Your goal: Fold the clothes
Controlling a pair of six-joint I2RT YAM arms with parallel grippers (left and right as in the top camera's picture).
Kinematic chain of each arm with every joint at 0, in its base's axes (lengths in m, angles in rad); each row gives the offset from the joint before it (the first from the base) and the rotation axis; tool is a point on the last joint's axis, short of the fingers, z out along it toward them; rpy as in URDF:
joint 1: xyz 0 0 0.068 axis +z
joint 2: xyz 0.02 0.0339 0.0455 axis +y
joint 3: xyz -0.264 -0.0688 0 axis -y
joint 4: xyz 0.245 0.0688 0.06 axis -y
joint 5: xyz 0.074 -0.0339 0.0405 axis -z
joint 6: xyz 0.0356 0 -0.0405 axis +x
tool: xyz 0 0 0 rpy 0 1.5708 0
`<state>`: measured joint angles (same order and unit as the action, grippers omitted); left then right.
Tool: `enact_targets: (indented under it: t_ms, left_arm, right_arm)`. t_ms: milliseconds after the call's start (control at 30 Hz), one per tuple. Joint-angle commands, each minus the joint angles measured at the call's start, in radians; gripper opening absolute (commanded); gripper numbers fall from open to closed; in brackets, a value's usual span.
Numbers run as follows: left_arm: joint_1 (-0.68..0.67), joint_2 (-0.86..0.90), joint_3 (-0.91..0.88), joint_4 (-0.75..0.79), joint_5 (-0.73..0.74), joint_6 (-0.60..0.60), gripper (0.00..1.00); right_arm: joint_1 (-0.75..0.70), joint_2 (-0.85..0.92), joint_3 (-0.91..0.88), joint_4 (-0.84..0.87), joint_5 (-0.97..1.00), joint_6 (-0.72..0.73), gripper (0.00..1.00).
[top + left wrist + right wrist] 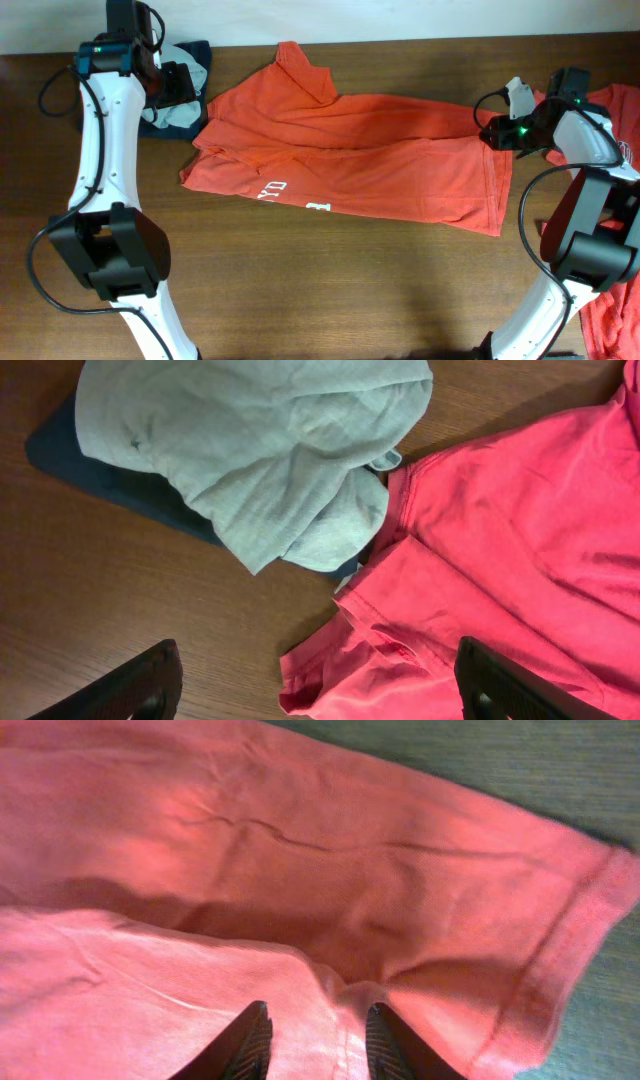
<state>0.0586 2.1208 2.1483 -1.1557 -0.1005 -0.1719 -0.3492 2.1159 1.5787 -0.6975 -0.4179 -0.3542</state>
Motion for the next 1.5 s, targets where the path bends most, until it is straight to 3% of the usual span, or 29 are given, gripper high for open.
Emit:
enact_targets:
  t_ms: [0,1033,1167,1433,1467]
  left_arm:
    - [0.000,0.011,-0.008,-0.001,0.007,0.009,0.87]
    - [0.001,0.011,-0.008,-0.004,0.007,0.009,0.87]
    - [0.001,0.011,-0.008,-0.003,0.007,0.009,0.87]
    - [0.001,0.011,-0.008,-0.003,0.007,0.009,0.87]
    - [0.001,0.011,-0.008,-0.003,0.007,0.009,0.87]
  right_arm:
    - [-0.006,0.013,0.014,-0.004,0.056,-0.005,0.37]
    - [-0.004,0.055,-0.038,0.077,0.034,-0.005,0.43]
    - [-0.004,0.055,-0.038,0.089,0.018,-0.005,0.34]
    - [-0.005,0.054,-0.033,0.096,0.018,-0.005,0.29]
    - [-0.005,0.054,-0.029,0.095,0.018,-0.005,0.22]
